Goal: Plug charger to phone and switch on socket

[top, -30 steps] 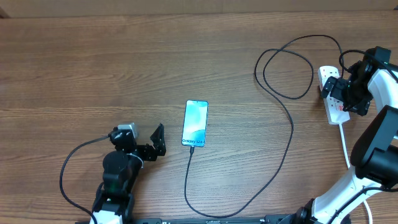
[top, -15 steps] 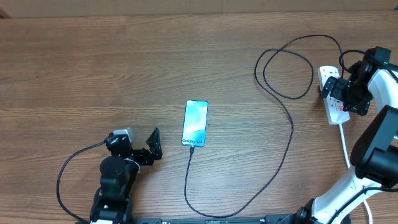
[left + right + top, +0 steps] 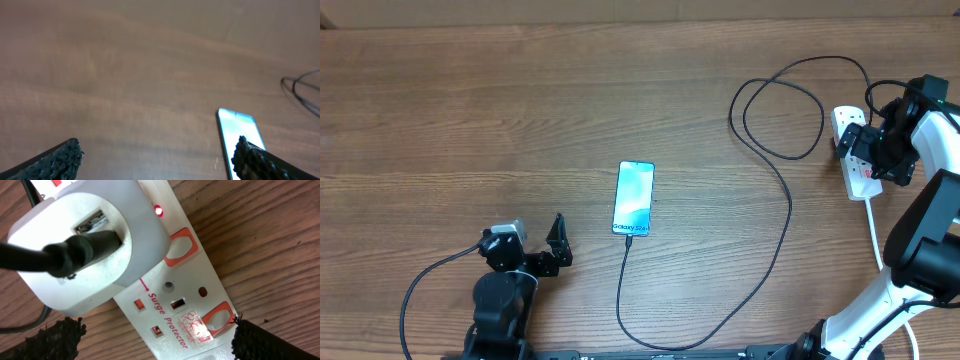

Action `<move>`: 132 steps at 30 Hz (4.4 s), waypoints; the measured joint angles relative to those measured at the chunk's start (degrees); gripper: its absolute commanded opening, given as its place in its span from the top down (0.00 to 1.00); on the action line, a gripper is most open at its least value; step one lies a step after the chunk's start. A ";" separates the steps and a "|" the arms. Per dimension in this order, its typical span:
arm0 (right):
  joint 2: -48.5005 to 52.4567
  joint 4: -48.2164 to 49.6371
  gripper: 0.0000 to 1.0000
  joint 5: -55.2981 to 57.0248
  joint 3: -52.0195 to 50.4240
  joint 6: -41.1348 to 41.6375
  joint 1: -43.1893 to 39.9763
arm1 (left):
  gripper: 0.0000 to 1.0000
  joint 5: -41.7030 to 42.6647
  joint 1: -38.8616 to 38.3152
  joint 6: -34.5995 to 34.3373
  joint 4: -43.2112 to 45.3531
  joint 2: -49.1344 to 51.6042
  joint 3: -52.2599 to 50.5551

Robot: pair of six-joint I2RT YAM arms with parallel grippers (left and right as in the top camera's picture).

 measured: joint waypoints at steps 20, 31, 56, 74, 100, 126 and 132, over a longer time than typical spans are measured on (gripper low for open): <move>0.00 0.00 0.00 -0.02 0.00 0.00 0.02 | 0.00 -0.13 7.43 17.84 -0.13 -9.81 0.00; 0.00 -0.02 0.00 -0.02 0.00 0.04 0.02 | 0.00 -0.15 7.43 18.01 -0.09 -9.81 0.00; 0.00 -0.04 0.00 0.00 0.00 0.00 0.02 | 0.01 -0.15 7.43 18.03 -0.07 -9.81 0.00; 0.00 0.00 0.00 0.00 0.00 0.00 0.02 | 0.00 -0.15 7.43 18.03 -0.09 -9.81 0.00; 0.00 -0.02 0.00 0.02 0.00 0.00 0.00 | 0.01 -0.15 7.43 18.03 -0.07 -9.81 0.00; 0.00 -0.02 0.00 0.00 0.00 0.00 0.02 | 0.00 -0.15 7.43 18.03 -0.07 -9.81 0.00; 0.00 0.00 0.00 0.00 0.00 0.00 -0.20 | 0.00 -0.15 7.43 18.03 -0.07 -9.81 0.00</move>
